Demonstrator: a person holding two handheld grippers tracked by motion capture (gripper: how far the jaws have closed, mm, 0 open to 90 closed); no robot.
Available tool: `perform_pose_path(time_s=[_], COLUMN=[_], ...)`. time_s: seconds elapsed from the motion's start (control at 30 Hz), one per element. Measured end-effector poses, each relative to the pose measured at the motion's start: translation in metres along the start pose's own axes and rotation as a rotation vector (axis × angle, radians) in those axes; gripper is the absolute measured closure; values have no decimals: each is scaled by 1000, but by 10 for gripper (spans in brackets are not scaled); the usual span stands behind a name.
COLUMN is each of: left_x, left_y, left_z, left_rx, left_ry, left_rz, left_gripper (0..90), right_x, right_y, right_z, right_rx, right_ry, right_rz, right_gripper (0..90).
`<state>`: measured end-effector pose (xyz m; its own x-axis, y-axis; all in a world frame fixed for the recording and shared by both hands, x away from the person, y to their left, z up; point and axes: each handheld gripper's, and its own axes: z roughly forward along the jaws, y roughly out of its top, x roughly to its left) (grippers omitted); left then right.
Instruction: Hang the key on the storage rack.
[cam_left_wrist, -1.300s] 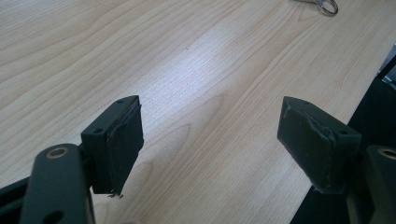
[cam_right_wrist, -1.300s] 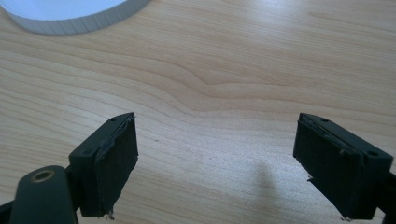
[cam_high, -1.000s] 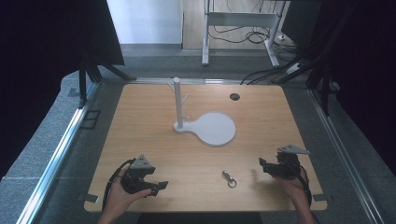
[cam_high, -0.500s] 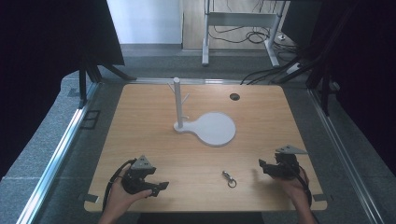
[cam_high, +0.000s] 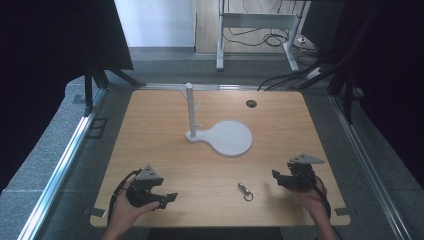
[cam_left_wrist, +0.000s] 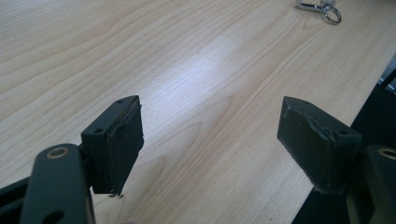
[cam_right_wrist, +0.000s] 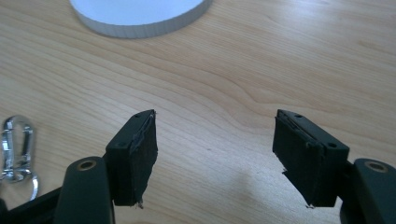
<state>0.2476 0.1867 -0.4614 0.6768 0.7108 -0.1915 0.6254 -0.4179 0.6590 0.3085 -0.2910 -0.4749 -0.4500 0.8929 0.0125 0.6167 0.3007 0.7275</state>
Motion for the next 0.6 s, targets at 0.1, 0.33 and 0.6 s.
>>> perform_pose_path(time_s=[0.1, 0.33, 0.6], left_x=[0, -1, -3], left_y=[0, 0, 0], left_z=[0, 0, 3], left_rx=[-2, -6, -2], left_ry=[-4, -7, -19], left_rz=[-2, -1, 7], left_gripper=[230, 236, 238], right_x=[4, 13, 21], right_y=[5, 16, 27], right_z=[-4, -8, -17], right_rx=[8, 32, 91], right_ry=[13, 47, 74], right_rz=[-26, -59, -96], right_gripper=[326, 369, 394])
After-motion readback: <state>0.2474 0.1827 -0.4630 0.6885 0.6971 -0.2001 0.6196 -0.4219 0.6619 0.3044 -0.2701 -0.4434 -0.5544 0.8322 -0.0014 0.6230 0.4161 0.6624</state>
